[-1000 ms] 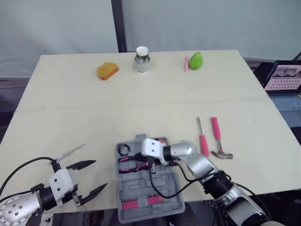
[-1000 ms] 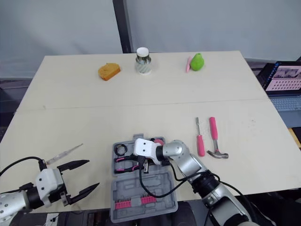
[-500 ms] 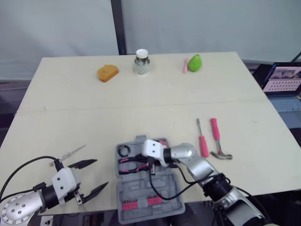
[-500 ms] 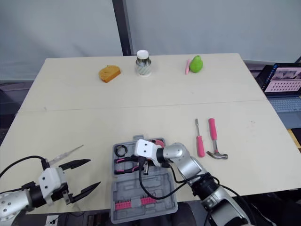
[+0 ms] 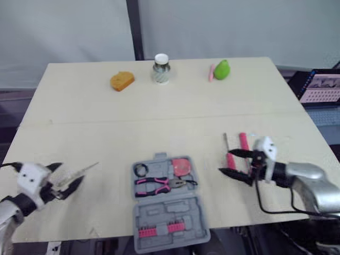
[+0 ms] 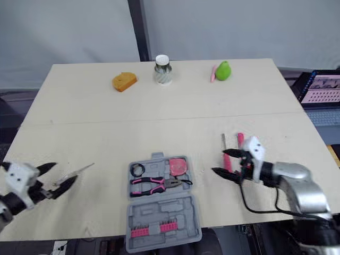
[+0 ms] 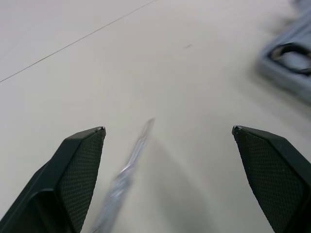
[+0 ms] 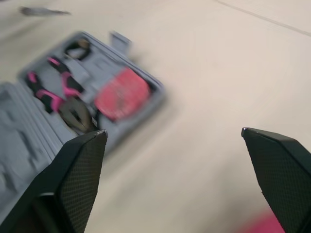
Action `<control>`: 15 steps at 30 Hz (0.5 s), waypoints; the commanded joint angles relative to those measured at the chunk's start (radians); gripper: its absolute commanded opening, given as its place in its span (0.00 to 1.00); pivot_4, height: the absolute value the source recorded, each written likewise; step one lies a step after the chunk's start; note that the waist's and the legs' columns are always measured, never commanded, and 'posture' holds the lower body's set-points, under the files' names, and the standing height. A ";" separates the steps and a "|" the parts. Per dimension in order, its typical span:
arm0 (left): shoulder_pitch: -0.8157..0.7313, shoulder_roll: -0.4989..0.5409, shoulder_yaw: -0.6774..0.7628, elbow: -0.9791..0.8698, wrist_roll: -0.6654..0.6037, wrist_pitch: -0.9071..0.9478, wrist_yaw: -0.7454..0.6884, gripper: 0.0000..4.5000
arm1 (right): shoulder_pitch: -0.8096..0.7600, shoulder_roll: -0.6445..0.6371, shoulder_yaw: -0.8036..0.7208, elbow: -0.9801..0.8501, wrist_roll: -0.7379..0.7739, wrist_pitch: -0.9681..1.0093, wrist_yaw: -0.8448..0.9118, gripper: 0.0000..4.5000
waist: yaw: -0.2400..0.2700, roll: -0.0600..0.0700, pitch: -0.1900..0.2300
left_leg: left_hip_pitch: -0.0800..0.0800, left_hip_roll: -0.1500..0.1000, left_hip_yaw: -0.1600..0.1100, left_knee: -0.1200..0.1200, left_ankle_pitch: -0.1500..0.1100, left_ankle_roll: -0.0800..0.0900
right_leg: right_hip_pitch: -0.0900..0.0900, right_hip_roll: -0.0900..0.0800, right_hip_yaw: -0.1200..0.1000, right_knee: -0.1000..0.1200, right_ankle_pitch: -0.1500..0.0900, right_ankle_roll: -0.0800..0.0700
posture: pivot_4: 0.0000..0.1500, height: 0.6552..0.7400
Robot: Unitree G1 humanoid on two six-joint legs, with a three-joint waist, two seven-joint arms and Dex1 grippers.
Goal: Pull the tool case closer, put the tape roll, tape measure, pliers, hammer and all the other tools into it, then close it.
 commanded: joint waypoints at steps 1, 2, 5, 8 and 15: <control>0.024 0.022 0.112 0.126 0.012 -0.057 0.030 1.00 | 0.060 -0.024 -0.155 0.084 0.030 -0.052 -0.028 0.99 | 0.001 0.000 0.000 | 0.000 0.000 0.000 0.000 0.000 0.000 | 0.000 0.000 0.000 0.000 0.000 0.000 | 1.00 1.00; 0.028 0.025 0.128 0.156 0.013 -0.067 0.033 1.00 | 0.077 -0.027 -0.188 0.112 0.031 -0.061 -0.038 0.99 | 0.001 0.000 0.000 | 0.000 0.000 0.001 0.000 0.000 0.001 | 0.000 0.000 0.000 0.000 0.000 0.000 | 1.00 1.00; 0.018 0.047 0.184 0.271 0.002 -0.098 0.039 1.00 | 0.116 -0.017 -0.272 0.187 0.035 -0.094 -0.075 0.99 | 0.002 -0.001 0.001 | 0.000 0.000 0.001 0.000 -0.001 0.001 | 0.000 -0.001 0.000 0.000 0.000 0.000 | 1.00 1.00; 0.010 0.069 0.231 0.366 -0.006 -0.121 0.048 1.00 | 0.159 -0.016 -0.331 0.282 0.017 -0.156 -0.096 0.99 | 0.003 -0.002 0.001 | 0.000 0.000 0.002 0.001 -0.001 0.001 | 0.000 -0.001 0.000 -0.001 0.000 0.000 | 1.00 1.00; -0.005 0.099 0.240 0.456 0.001 -0.160 0.054 1.00 | 0.151 -0.027 -0.339 0.401 0.003 -0.237 -0.098 0.99 | -0.001 -0.002 0.001 | 0.001 0.001 0.003 0.000 -0.001 0.001 | 0.000 -0.001 0.001 -0.001 0.000 0.000 | 1.00 1.00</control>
